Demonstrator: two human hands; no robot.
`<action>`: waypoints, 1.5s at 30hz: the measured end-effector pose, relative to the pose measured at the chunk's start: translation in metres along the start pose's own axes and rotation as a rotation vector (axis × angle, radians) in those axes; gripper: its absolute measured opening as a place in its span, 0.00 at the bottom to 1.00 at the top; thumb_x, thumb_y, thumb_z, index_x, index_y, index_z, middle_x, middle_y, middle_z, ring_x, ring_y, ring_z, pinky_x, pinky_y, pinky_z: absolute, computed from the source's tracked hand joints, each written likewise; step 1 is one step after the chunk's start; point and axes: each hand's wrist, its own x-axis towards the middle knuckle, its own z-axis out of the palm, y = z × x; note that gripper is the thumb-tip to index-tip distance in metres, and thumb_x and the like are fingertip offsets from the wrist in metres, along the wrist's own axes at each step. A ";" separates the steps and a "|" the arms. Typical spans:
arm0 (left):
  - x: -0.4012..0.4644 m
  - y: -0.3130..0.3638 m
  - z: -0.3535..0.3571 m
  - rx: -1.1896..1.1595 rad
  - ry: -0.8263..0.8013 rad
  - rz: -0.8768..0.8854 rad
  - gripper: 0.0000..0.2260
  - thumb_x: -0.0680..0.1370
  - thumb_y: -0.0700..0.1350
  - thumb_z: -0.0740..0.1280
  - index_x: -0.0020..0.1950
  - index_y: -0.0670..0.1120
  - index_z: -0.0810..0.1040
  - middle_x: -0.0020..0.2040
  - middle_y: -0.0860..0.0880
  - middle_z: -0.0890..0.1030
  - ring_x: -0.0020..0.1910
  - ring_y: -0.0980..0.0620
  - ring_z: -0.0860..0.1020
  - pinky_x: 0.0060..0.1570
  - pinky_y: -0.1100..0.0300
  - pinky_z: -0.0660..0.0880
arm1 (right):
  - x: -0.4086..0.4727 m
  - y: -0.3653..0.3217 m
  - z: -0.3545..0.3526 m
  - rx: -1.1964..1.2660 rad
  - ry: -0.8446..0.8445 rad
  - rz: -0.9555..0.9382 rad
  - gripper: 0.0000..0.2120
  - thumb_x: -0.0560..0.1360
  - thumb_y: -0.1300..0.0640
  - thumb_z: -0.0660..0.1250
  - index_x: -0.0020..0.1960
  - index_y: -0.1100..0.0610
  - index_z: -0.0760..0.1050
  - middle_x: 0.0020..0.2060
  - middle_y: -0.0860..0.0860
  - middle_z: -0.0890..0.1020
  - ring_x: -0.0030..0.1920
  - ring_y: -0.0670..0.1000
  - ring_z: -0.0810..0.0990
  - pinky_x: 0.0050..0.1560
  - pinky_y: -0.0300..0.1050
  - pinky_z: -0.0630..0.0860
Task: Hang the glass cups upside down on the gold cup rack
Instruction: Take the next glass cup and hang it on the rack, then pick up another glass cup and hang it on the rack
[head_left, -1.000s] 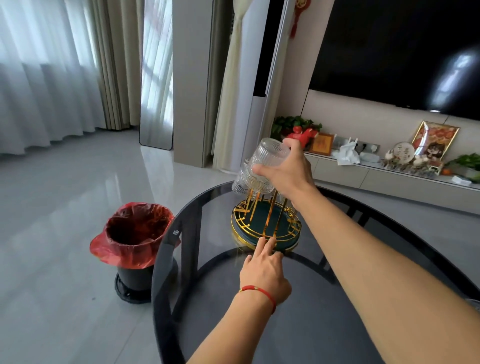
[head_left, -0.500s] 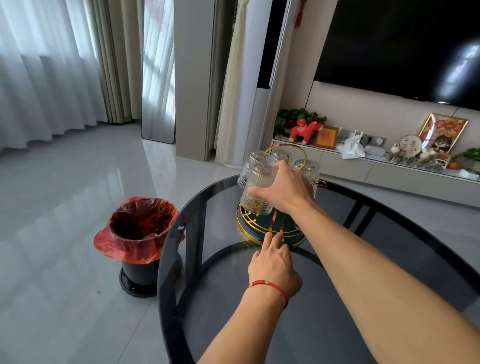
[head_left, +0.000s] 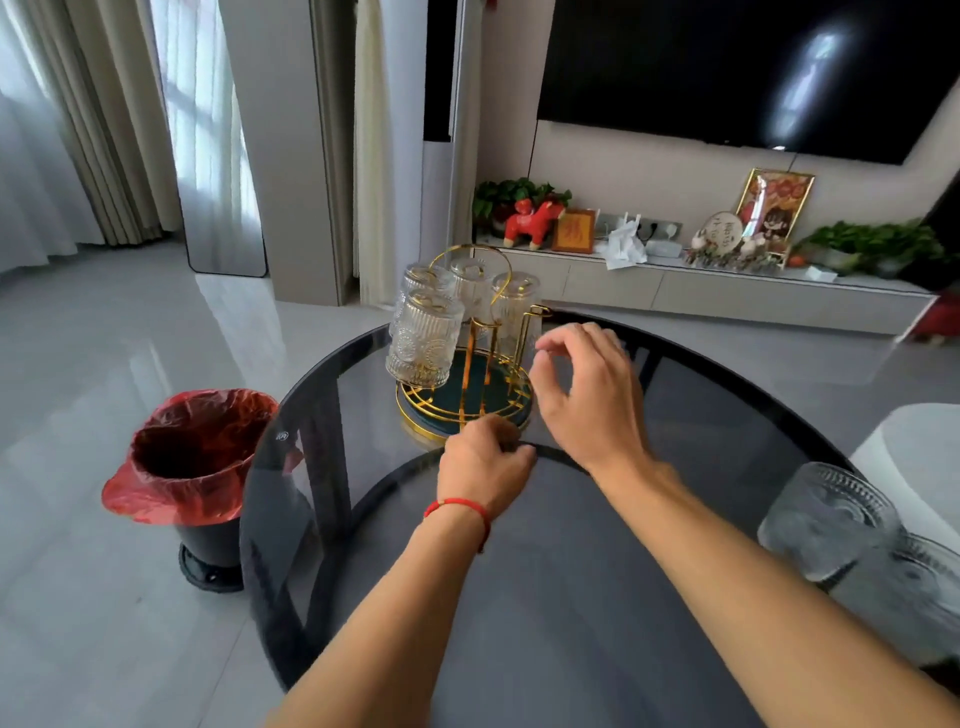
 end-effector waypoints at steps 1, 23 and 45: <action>-0.003 0.004 0.004 -0.108 -0.022 -0.013 0.11 0.75 0.45 0.70 0.56 0.47 0.85 0.53 0.47 0.87 0.52 0.48 0.83 0.55 0.55 0.80 | -0.019 0.016 -0.019 -0.038 -0.008 0.043 0.08 0.77 0.56 0.64 0.47 0.58 0.80 0.44 0.52 0.82 0.47 0.56 0.78 0.50 0.54 0.75; -0.044 0.029 0.061 -0.343 -0.395 0.016 0.10 0.80 0.39 0.67 0.58 0.51 0.79 0.48 0.47 0.88 0.49 0.49 0.86 0.48 0.57 0.85 | -0.085 0.128 -0.166 -0.794 -0.562 0.455 0.35 0.73 0.33 0.66 0.74 0.51 0.67 0.58 0.58 0.79 0.59 0.62 0.80 0.56 0.56 0.73; -0.040 0.035 0.044 -0.559 -0.263 0.018 0.37 0.66 0.57 0.80 0.72 0.55 0.71 0.53 0.48 0.83 0.47 0.58 0.85 0.45 0.62 0.83 | -0.092 0.058 -0.085 0.461 -0.606 0.597 0.37 0.64 0.39 0.80 0.69 0.41 0.70 0.60 0.38 0.82 0.59 0.37 0.80 0.58 0.42 0.78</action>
